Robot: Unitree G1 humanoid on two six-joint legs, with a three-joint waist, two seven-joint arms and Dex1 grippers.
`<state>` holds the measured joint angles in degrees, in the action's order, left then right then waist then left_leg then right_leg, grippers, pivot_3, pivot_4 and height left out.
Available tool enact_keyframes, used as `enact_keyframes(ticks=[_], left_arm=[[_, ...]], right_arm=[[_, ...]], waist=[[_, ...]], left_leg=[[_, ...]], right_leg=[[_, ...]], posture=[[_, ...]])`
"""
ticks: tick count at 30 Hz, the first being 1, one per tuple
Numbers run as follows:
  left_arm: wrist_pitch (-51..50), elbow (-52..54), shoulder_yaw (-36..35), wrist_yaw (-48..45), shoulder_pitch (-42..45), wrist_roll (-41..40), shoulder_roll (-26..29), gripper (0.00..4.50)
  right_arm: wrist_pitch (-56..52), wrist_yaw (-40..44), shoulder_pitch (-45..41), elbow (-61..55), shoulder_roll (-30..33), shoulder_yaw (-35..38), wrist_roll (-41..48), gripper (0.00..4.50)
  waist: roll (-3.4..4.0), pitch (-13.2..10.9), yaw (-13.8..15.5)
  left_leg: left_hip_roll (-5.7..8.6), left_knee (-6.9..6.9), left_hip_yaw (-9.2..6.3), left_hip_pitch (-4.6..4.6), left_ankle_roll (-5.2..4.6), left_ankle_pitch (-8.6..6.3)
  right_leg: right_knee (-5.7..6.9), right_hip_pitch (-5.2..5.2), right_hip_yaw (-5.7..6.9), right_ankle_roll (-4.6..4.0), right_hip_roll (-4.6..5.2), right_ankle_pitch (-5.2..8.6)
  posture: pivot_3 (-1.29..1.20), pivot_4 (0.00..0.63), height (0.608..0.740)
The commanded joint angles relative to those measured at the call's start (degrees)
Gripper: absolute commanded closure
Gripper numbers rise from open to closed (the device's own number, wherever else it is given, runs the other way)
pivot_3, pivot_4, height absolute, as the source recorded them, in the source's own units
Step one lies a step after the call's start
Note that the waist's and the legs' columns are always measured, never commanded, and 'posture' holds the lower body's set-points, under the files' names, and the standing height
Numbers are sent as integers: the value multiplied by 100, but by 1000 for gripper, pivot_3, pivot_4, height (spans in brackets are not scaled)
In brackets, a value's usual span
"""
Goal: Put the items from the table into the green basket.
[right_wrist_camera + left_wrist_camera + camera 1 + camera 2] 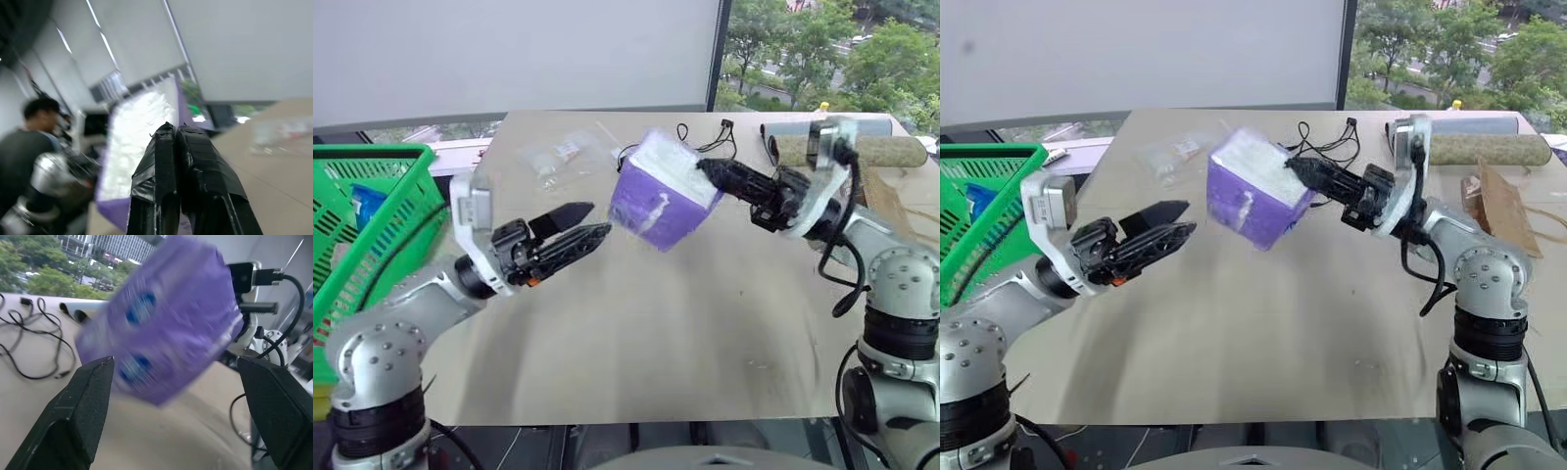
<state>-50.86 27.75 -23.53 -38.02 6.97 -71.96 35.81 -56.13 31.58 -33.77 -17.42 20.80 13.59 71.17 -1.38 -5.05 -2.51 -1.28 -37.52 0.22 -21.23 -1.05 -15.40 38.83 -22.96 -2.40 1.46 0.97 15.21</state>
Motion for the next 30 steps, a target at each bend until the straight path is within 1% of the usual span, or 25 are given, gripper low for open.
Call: enact_keyframes(ticks=[1, 3, 7, 10, 13, 18, 23, 26, 29, 30], left_arm=[[246, -88, 58, -48, -3, -13, -135, 367], [310, -151, 183, -83, 2, 81, -181, 367], [602, -349, 568, -271, 126, 692, -199, 367], [1130, -536, 991, -615, 249, 1610, -42, 367], [1492, -675, 1099, -769, 466, 2046, -3, 367], [1700, -544, 1470, -1274, 989, 2415, 242, 367], [1569, -289, 1964, -1491, 1436, 2380, 157, 367], [1683, -458, 2289, -1496, 1599, 2655, -26, 367], [1802, -592, 2403, -1417, 1695, 2831, -255, 367], [1824, -655, 2419, -1308, 1744, 2873, -382, 623]], right_arm=[[-4, -354, -255, -157, 14, 215, 793, 4456], [5, -422, -296, -164, 62, 167, 947, 4456], [19, -454, -317, -219, 177, 43, 1066, 4456], [7, -470, -292, -263, 288, 1, 1166, 4456], [11, -468, -265, -289, 398, -55, 1210, 4456], [28, -481, -189, -399, 480, -212, 1238, 4456], [69, -483, -209, -432, 486, -346, 1167, 4456], [107, -508, -245, -424, 475, -401, 1121, 4456], [125, -547, -265, -439, 465, -422, 1140, 4456], [128, -563, -264, -447, 465, -427, 1137, 4489]], waist=[[2, 3, -2], [3, 5, -4], [4, 9, -6], [6, 11, -4], [6, 11, -9], [9, 16, -8], [9, 18, -15], [11, 21, -15], [12, 22, -28], [12, 22, -45]], left_leg=[[0, 0, 2, 1, 0, 0], [2, 0, 2, 1, 0, 0], [8, 0, 8, 0, 0, 0], [10, 0, 8, 0, 0, 0], [12, 0, 9, -1, 0, 0], [8, -2, 6, -22, -1, 0], [2, -16, 5, -63, -1, 0], [1, -17, 5, -66, -1, 0], [2, -18, 6, -64, -1, 0], [2, -19, 6, -64, -1, 0]], right_leg=[[0, 0, -1, 0, -3, 0], [0, 0, -1, 0, -5, 0], [-2, 0, -4, 1, -6, 0], [-2, -1, -4, 1, -8, 0], [-4, -1, -4, 1, -10, 0], [-3, -18, -3, 1, -10, 0], [-1, -50, -3, 3, -8, -1], [0, -53, -3, 3, -8, -1], [2, -53, -4, 3, -9, -1], [2, -53, -4, 3, -9, -1]], posture=[[-49, 29, 740], [-51, 28, 740], [-59, 26, 740], [-59, 26, 740], [-70, 26, 740], [-69, 26, 740], [-73, 24, 740], [-84, 22, 740], [-89, 21, 740], [-91, 21, 740]])
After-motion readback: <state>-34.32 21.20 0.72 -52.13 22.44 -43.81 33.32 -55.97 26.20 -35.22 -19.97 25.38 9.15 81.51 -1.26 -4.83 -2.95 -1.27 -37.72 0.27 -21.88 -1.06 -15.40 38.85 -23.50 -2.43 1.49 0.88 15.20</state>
